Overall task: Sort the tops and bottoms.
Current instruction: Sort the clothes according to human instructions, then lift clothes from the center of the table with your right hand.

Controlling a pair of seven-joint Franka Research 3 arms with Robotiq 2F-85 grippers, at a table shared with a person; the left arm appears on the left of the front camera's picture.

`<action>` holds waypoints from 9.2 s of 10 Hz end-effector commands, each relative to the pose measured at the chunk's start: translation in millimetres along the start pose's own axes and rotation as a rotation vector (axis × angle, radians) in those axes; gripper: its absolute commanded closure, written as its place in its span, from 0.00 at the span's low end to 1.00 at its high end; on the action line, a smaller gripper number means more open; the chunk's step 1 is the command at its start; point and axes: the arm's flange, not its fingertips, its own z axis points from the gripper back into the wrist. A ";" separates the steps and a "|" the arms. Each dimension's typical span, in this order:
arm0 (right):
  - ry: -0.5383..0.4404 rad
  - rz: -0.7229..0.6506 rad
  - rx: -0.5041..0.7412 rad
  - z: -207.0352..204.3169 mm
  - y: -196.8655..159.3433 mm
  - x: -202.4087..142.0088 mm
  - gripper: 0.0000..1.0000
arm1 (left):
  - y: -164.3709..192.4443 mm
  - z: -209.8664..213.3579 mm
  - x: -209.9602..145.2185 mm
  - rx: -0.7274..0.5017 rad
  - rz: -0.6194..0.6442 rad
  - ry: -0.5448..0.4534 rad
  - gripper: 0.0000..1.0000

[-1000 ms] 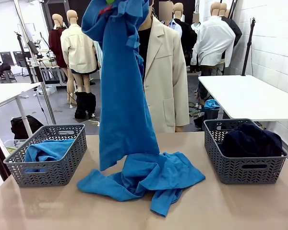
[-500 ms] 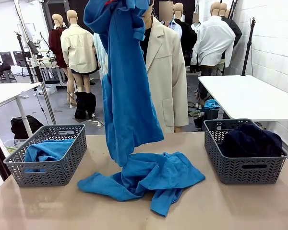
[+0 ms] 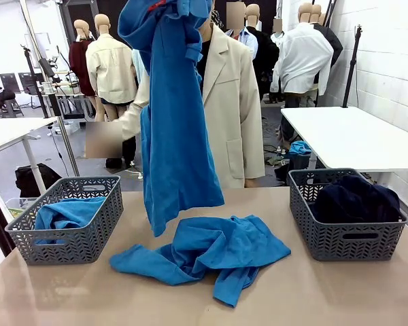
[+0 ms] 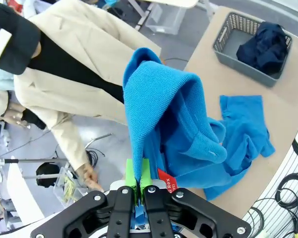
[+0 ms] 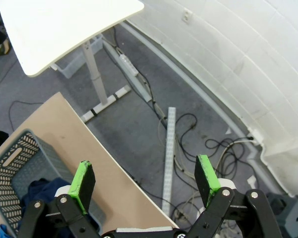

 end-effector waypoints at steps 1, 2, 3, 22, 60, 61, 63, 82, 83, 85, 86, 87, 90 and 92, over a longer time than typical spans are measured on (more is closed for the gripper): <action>0.002 0.008 -0.005 -1.5 -0.3 -2.3 0.00 | 2.7 4.3 -5.1 -0.002 -0.012 -0.012 1.00; 0.002 0.008 -0.005 -1.5 -0.3 -2.3 0.00 | 2.7 4.3 -5.1 -0.002 -0.012 -0.012 1.00; 0.002 0.008 -0.005 -1.5 -0.3 -2.3 0.00 | 2.7 4.3 -5.1 -0.002 -0.012 -0.012 1.00; 0.002 0.008 -0.005 -1.5 -0.3 -2.3 0.00 | 132.3 46.1 -157.5 0.469 0.151 0.162 1.00; 0.002 0.008 -0.005 -1.5 -0.3 -2.3 0.00 | 23.0 -194.1 -374.1 -0.101 0.513 0.381 0.12; 0.002 0.008 -0.005 -1.5 -0.3 -2.3 0.00 | 28.9 -176.5 -370.8 -0.085 0.526 0.346 0.12; 0.002 0.008 -0.005 -1.5 -0.3 -2.3 0.00 | 23.8 -184.6 -365.9 -0.081 0.530 0.375 0.12; 0.187 0.312 0.425 75.6 100.6 -101.2 0.00 | 75.0 -25.7 -547.8 0.202 0.971 0.298 0.12; 0.210 0.412 0.495 100.1 116.5 -124.4 0.00 | 75.0 -25.7 -547.8 0.202 0.971 0.298 0.12; 0.282 0.570 0.662 132.2 148.3 -173.1 0.00 | 75.0 -25.7 -547.8 0.202 0.971 0.298 0.12; 0.308 0.620 0.650 140.0 164.6 -191.2 0.00 | 75.0 -25.7 -547.8 0.202 0.971 0.298 0.12; 0.371 0.672 0.643 146.5 178.4 -206.1 0.00 | 75.0 -25.7 -547.8 0.202 0.971 0.298 0.12; 0.363 0.674 0.687 158.3 181.7 -223.0 0.00 | 75.0 -25.7 -547.8 0.202 0.971 0.298 0.12; 0.363 0.674 0.687 158.3 181.7 -223.0 0.00 | 75.0 -25.7 -547.8 0.202 0.971 0.298 0.12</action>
